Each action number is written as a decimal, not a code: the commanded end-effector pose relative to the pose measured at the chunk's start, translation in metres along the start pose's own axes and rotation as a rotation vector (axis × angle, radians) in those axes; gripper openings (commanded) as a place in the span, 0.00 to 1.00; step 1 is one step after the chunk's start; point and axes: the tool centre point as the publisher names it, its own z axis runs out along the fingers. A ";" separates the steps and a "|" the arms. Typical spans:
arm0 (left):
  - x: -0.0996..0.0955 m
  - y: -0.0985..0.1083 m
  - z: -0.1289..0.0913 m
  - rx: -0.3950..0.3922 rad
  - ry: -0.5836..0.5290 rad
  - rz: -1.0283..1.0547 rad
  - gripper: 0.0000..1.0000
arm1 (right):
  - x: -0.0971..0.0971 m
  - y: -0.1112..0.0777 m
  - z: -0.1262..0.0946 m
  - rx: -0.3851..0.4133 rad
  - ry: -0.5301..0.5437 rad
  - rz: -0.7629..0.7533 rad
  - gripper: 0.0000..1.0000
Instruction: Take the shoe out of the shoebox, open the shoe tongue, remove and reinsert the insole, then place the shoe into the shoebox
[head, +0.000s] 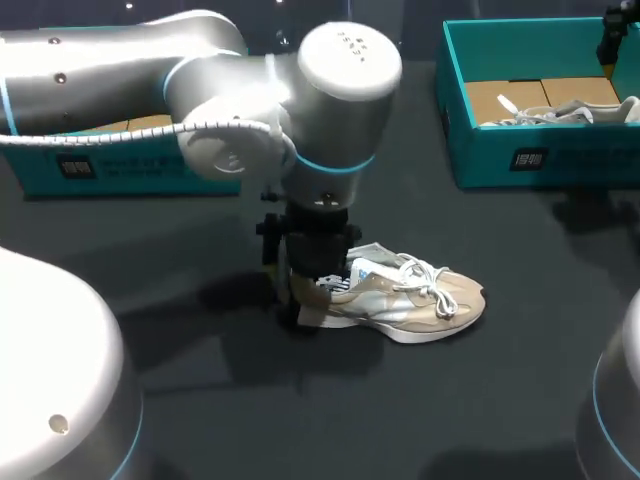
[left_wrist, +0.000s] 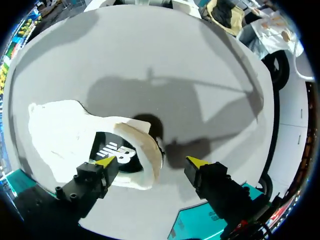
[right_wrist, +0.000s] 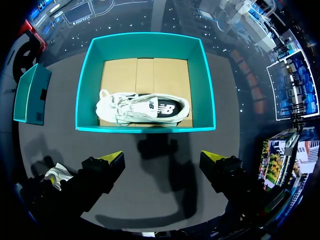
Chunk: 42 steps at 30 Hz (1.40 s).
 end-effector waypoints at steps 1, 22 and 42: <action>0.059 0.005 -0.043 0.072 -0.166 -0.146 1.00 | 0.000 0.000 0.000 0.001 0.001 0.000 1.00; 0.091 0.010 -0.060 0.300 -0.386 -0.522 1.00 | 0.000 0.000 0.000 0.001 0.001 0.000 1.00; 0.111 0.017 -0.042 0.660 -0.495 -1.164 1.00 | 0.000 0.000 0.000 0.001 0.001 0.000 1.00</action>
